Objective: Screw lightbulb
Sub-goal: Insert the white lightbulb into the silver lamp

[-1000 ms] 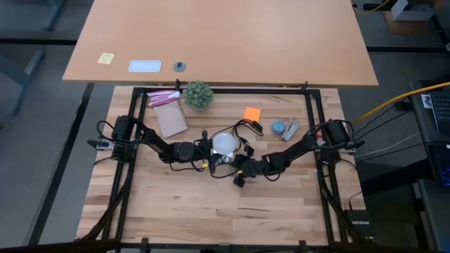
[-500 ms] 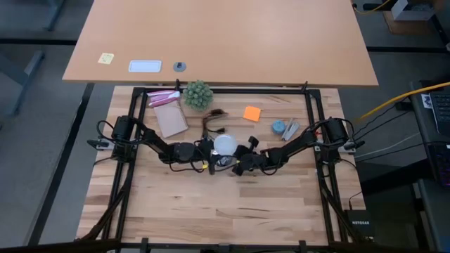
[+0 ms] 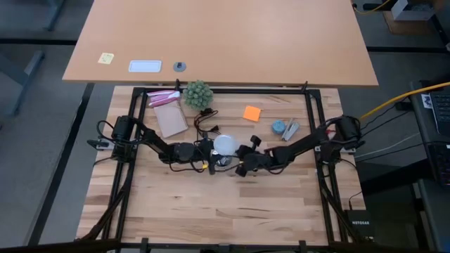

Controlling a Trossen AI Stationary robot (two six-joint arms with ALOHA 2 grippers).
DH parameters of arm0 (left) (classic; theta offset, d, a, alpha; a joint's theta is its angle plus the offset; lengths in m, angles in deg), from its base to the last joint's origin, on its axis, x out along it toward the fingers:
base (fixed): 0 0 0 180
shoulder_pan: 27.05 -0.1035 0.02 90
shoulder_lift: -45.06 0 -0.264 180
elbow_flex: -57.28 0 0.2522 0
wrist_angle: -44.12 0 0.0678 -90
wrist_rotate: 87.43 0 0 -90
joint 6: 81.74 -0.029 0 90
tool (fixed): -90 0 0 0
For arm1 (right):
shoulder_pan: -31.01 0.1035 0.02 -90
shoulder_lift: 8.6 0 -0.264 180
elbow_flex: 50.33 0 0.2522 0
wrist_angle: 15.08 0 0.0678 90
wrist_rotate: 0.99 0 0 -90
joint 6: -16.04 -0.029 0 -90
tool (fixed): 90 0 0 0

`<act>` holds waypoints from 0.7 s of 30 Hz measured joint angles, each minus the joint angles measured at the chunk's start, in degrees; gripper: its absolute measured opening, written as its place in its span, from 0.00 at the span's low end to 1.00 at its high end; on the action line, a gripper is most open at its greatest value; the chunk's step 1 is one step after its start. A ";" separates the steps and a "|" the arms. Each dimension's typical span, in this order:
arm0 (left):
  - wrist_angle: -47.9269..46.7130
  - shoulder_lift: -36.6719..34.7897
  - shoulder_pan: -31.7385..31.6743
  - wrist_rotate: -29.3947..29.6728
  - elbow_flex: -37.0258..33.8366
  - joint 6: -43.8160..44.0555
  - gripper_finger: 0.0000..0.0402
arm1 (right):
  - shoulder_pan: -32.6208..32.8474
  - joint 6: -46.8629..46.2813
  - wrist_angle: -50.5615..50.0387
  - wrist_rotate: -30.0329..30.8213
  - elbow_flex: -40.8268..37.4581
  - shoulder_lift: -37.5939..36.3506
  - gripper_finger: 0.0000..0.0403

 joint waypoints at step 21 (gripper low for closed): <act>-1.94 -0.04 3.11 5.11 0.03 0.00 0.38 | 5.63 -0.08 4.60 -7.41 0.02 -1.45 0.02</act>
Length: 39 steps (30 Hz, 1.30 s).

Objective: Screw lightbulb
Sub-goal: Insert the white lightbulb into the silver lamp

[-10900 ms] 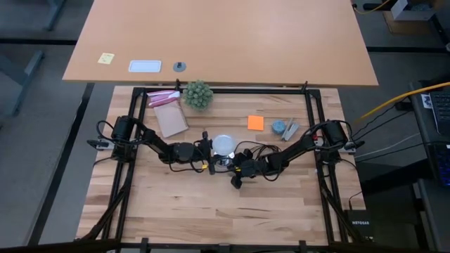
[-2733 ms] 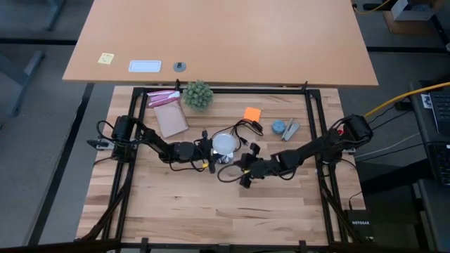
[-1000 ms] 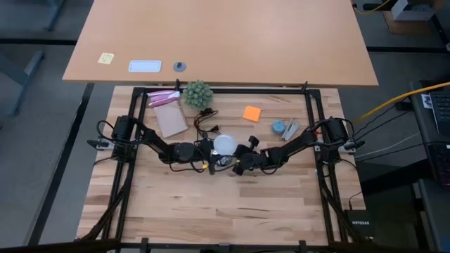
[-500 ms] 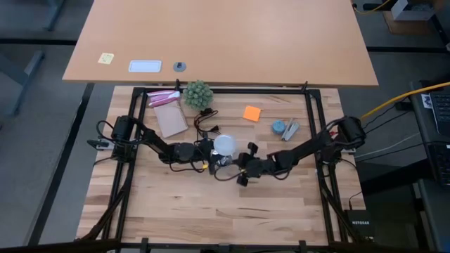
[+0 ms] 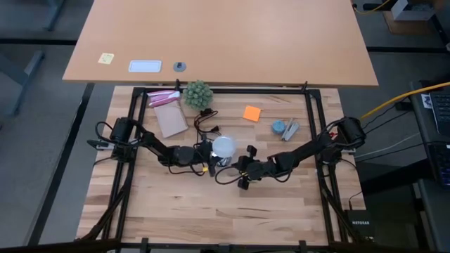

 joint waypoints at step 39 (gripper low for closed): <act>-1.53 0.04 0.45 2.19 -0.04 4.06 0.38 | -3.98 0.03 14.46 -5.78 2.78 13.26 0.02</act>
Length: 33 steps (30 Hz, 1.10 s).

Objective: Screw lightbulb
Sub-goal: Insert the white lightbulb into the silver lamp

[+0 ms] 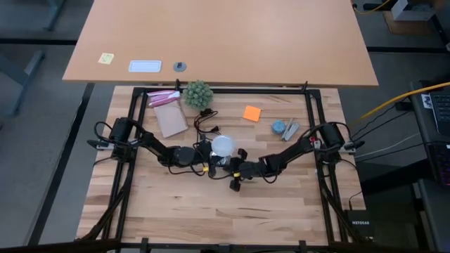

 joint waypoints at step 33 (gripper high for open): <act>-0.23 0.02 0.02 1.48 -0.04 -1.28 0.38 | -0.85 -1.76 -12.76 9.64 -0.05 -2.52 0.02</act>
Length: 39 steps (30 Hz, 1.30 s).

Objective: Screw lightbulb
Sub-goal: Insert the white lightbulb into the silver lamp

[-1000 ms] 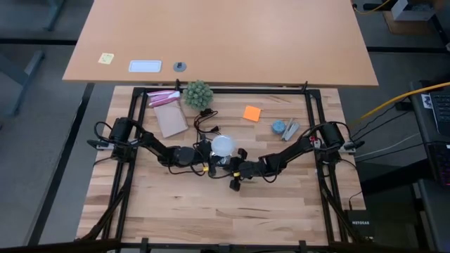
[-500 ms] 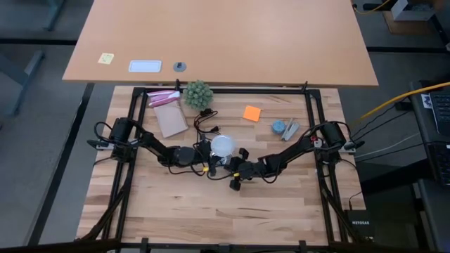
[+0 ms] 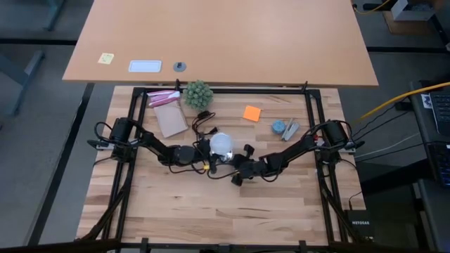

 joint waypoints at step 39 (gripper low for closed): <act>-1.39 0.00 0.17 -0.40 0.06 1.69 0.38 | 5.16 -1.10 -5.00 -2.62 -0.06 -4.29 0.02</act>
